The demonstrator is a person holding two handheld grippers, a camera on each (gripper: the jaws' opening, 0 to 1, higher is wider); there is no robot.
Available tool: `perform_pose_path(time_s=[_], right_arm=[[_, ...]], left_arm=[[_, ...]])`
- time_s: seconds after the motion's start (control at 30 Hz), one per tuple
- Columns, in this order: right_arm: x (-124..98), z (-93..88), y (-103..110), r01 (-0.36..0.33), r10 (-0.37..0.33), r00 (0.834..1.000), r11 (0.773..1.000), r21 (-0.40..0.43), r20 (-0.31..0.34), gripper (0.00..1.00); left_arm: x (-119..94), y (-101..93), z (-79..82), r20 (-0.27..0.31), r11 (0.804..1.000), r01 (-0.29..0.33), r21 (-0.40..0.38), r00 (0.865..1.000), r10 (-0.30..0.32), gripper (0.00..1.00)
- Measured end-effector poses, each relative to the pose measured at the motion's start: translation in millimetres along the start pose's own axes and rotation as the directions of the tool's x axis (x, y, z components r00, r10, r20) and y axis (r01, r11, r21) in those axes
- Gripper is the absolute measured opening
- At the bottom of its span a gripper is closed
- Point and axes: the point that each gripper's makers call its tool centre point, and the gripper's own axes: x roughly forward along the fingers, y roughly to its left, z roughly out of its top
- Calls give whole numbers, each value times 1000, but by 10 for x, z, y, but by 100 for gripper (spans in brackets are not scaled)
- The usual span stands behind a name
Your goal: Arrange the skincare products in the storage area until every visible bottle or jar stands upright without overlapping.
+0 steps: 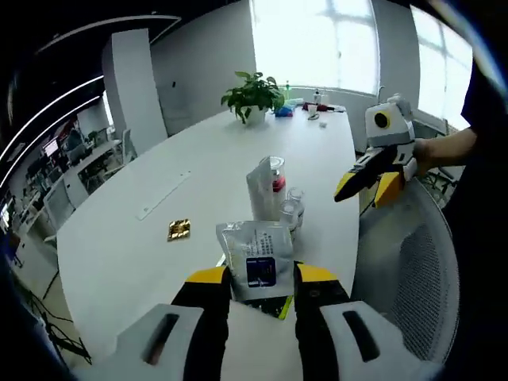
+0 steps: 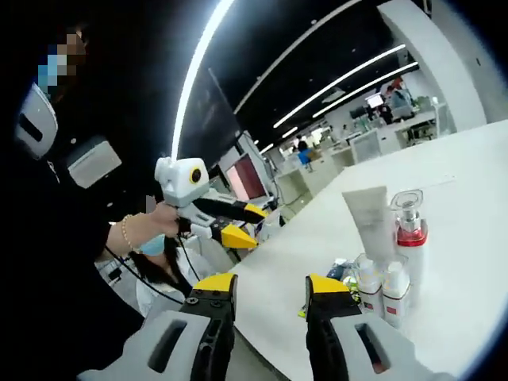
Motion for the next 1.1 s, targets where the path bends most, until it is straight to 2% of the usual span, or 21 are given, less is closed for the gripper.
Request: perform_pose_path(time_s=[0.27,0.37,0.5,0.6,0.7,0.87,1.0,1.1], right_arm=[[10,23,29,-6,5,1000,999,49,20,31],[31,19,41,-10,9,1000,998,69,12,28],[80,34,125,-42,42,999,993,108,4,23],[113,45,160,-61,60,998,989,133,11,21],[146,4,212,-89,91,996,980,175,-5,18],[167,8,288,-113,113,993,962,247,13,10],[166,107,382,-177,159,984,922,345,80,2],[156,106,402,-181,160,983,912,367,87,0]], left_arm=[[22,-292,76,-2,997,51,58,999,-51,31],[21,-369,96,-12,992,62,109,998,-61,31],[24,-549,152,-31,978,95,188,995,-91,31],[31,-637,171,-34,970,119,213,993,-114,31],[33,-685,196,-33,966,129,223,992,-125,31],[10,-732,238,-24,960,145,240,989,-144,31],[-19,-769,262,-15,958,152,242,988,-153,31],[-43,-802,281,-3,962,158,224,987,-161,31]])
